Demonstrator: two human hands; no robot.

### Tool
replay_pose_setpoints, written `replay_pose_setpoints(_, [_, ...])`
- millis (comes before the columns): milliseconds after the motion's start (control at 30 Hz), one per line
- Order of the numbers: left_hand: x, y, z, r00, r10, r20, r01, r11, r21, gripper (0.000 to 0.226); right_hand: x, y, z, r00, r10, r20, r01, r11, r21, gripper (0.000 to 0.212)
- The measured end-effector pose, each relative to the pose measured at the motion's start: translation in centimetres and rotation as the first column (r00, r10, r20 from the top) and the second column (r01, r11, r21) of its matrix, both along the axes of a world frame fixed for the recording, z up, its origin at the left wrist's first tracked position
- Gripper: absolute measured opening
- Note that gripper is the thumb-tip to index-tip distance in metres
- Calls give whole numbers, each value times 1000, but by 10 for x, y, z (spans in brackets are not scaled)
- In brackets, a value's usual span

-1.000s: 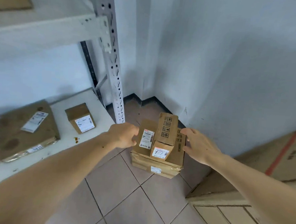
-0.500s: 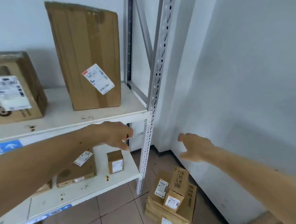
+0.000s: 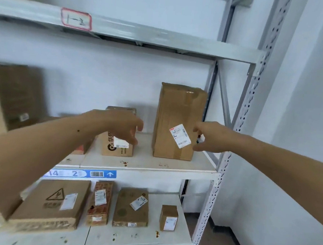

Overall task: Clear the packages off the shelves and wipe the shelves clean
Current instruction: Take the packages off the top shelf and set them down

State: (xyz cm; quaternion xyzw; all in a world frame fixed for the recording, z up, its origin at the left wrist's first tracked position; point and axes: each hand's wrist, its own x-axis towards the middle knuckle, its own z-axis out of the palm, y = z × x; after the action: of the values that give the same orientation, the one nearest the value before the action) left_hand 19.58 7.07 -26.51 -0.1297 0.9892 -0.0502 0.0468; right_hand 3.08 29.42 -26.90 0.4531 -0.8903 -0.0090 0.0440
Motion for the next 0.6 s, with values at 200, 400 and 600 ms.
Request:
replay_pose_setpoints(200, [82, -86, 56, 995, 92, -38, -95, 991, -91, 55, 64, -96, 66, 992, 94, -90, -105, 987, -124, 53])
replay_pose_setpoints(400, [164, -172, 108, 977, 135, -163, -154, 982, -106, 53, 136, -181, 124, 985, 156, -68, -169, 940, -297, 57])
replay_pose_setpoints(600, [233, -256, 150, 930, 165, -327, -217, 968, -129, 49, 197, -277, 169, 960, 241, -144, -278, 881, -384, 56])
